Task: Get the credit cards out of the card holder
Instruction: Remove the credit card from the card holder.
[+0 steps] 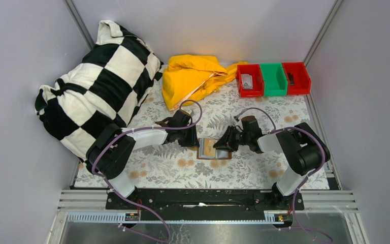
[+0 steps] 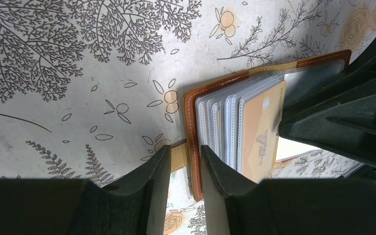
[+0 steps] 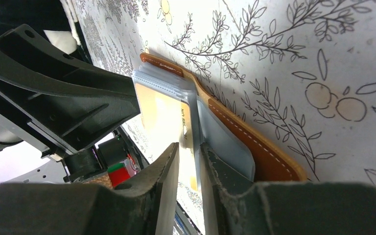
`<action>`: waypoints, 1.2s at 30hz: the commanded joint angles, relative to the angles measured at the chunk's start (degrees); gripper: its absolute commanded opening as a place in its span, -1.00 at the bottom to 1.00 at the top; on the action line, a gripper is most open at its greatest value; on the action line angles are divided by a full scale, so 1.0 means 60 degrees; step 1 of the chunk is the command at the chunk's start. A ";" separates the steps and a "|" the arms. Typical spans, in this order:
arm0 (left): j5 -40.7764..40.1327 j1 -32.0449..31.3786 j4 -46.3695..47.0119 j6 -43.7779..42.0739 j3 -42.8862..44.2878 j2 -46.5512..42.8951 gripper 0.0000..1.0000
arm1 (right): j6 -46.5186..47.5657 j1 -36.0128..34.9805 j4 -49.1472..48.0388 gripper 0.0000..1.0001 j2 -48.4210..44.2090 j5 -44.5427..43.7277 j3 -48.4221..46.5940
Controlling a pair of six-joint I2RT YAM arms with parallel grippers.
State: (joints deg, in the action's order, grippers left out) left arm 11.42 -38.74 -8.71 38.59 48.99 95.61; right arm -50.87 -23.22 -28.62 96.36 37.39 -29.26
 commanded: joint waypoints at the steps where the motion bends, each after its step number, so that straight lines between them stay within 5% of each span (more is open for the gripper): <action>1: -0.0351 0.0016 -0.0621 -0.0299 -0.0402 0.0115 -0.32 | -0.0017 0.0047 -0.0387 -0.46 0.0253 0.0276 0.0067; 6: -0.0350 0.0013 -0.0599 -0.0279 -0.0445 0.0115 -0.32 | -0.0025 0.0047 -0.0459 -0.67 0.0246 0.0287 0.0115; 9: -0.0399 0.0013 -0.0621 -0.0288 -0.0471 0.0091 -0.32 | -0.0005 0.0059 -0.0404 -0.99 0.0149 0.0271 0.0159; 36: -0.0420 0.0509 -0.0732 -0.0468 -0.1013 -0.0098 -0.32 | 0.2300 0.1185 0.2082 -1.00 -0.0858 0.0627 0.0219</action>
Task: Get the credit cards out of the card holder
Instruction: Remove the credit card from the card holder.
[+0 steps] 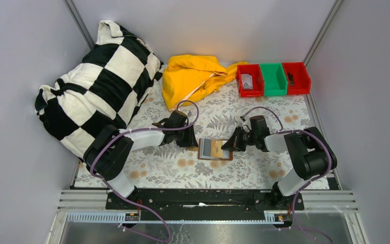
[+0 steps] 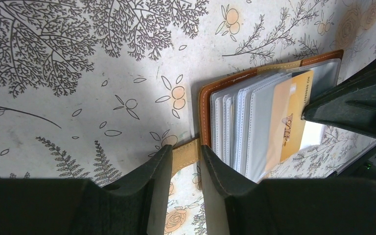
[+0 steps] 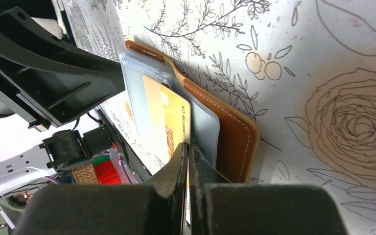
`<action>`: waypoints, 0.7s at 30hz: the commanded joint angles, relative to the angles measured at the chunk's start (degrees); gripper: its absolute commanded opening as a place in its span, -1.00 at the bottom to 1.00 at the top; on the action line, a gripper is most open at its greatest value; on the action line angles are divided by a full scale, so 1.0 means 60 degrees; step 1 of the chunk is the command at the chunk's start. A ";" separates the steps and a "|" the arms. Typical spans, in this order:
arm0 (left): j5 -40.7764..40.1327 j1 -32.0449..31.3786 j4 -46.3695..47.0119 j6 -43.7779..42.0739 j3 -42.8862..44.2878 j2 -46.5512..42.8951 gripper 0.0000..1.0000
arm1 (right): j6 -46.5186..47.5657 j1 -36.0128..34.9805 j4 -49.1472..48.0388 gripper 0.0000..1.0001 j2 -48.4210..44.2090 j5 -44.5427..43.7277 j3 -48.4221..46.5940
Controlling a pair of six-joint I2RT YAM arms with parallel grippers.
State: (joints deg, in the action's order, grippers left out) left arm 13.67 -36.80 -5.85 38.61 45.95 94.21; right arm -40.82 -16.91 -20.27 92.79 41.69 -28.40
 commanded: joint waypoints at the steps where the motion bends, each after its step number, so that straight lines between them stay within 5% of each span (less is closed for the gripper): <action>1: -0.0799 0.0185 -0.1221 -0.0473 -0.0503 0.0122 -0.32 | 0.0689 0.0166 0.0744 -1.00 -0.0292 -0.0089 0.0058; 21: -0.1396 -0.0049 -0.2804 -0.0689 0.0743 -0.1773 -0.24 | 0.1130 0.0664 0.2282 -1.00 -0.2337 -0.0020 -0.0470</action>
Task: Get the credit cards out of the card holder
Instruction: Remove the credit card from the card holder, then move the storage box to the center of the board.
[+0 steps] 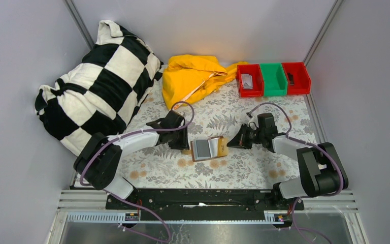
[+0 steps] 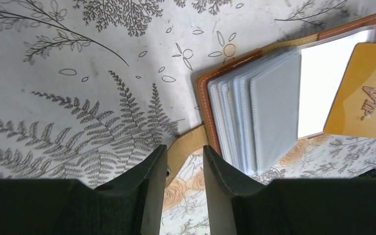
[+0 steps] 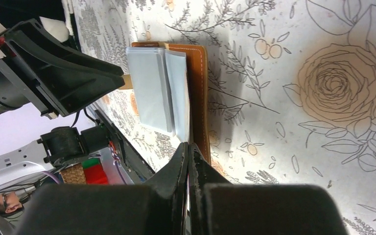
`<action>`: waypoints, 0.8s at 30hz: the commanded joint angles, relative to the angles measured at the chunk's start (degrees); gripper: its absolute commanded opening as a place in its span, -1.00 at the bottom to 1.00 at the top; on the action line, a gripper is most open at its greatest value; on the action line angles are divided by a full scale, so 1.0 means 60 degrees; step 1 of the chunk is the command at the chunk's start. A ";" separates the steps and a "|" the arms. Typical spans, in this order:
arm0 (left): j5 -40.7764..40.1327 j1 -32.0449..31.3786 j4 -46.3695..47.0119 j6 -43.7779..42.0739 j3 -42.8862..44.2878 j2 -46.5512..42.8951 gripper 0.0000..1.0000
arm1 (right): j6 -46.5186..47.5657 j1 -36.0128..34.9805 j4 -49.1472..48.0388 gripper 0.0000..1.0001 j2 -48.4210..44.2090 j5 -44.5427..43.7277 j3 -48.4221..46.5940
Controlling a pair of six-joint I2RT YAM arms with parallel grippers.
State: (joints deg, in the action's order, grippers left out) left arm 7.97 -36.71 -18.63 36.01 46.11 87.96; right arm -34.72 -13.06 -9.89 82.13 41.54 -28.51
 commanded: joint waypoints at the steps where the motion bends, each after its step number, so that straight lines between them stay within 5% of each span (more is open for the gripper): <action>1: -0.0415 -0.0063 -0.0675 -0.0253 0.0778 -0.0840 -0.21 | 0.0124 0.0036 0.0684 -1.00 -0.0683 -0.0006 -0.0538; 8: -0.0066 -0.0043 -0.1008 -0.0451 0.1397 -0.1298 0.01 | -0.0105 0.0023 0.0823 -1.00 -0.1217 0.0456 -0.1134; 14: 0.2252 0.0203 -0.0202 -0.0654 0.1409 -0.1814 0.36 | -0.1100 -0.0037 -0.0405 -1.00 -0.1224 0.1091 -0.1153; 24: 0.5218 0.1218 0.4620 0.1416 -0.1212 -0.2424 0.47 | -0.2664 -0.0790 -0.2574 -1.00 -0.0813 0.1983 -0.1418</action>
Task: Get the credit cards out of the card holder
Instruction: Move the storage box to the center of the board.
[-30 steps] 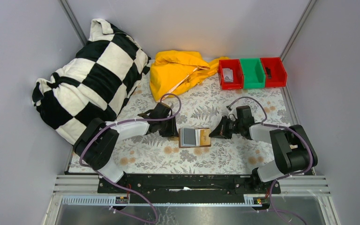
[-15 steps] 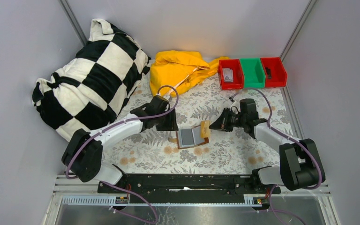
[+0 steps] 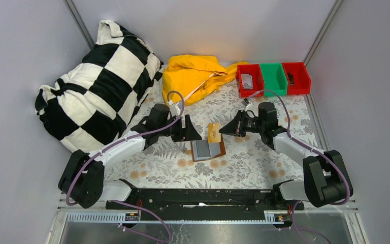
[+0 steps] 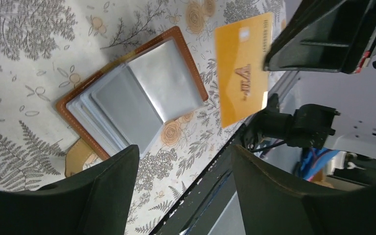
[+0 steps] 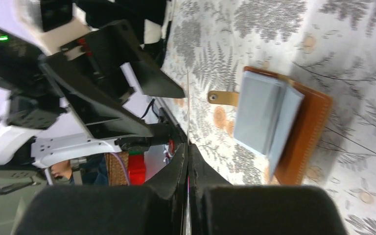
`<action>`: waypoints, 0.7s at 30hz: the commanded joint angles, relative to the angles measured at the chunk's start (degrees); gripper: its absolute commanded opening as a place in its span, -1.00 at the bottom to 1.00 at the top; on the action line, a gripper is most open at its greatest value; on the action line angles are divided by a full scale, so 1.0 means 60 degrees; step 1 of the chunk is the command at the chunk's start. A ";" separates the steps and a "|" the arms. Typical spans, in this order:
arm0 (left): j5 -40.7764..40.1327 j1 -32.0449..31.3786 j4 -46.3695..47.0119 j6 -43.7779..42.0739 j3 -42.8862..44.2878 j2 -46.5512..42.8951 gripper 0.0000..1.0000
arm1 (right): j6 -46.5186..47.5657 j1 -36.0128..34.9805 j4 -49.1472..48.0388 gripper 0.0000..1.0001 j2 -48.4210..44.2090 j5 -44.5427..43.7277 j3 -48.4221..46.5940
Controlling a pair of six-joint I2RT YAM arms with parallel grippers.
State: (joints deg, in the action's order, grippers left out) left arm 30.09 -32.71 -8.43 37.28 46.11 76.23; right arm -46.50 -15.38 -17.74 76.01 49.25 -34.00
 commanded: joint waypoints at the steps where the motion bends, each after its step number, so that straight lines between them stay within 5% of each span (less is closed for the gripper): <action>1: 0.1786 0.0704 0.3626 0.1590 -0.1560 -0.0485 0.48 | -0.0826 -0.0516 -0.1392 -1.00 0.0301 0.0765 -0.0523; 13: 0.2425 0.0896 0.6366 0.3301 -0.2529 -0.0677 0.40 | -0.1557 -0.1225 -0.2634 -1.00 0.0701 0.0810 -0.0389; 21: 0.2441 0.0903 0.6457 0.3397 -0.2536 -0.0522 0.01 | -0.2297 -0.1414 -0.3748 -1.00 0.0917 0.0922 -0.0165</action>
State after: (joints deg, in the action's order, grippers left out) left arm 43.64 -27.49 25.98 57.10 31.33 73.58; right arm -57.34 -23.03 -33.52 80.97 52.86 -34.85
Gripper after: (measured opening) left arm 0.535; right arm 0.014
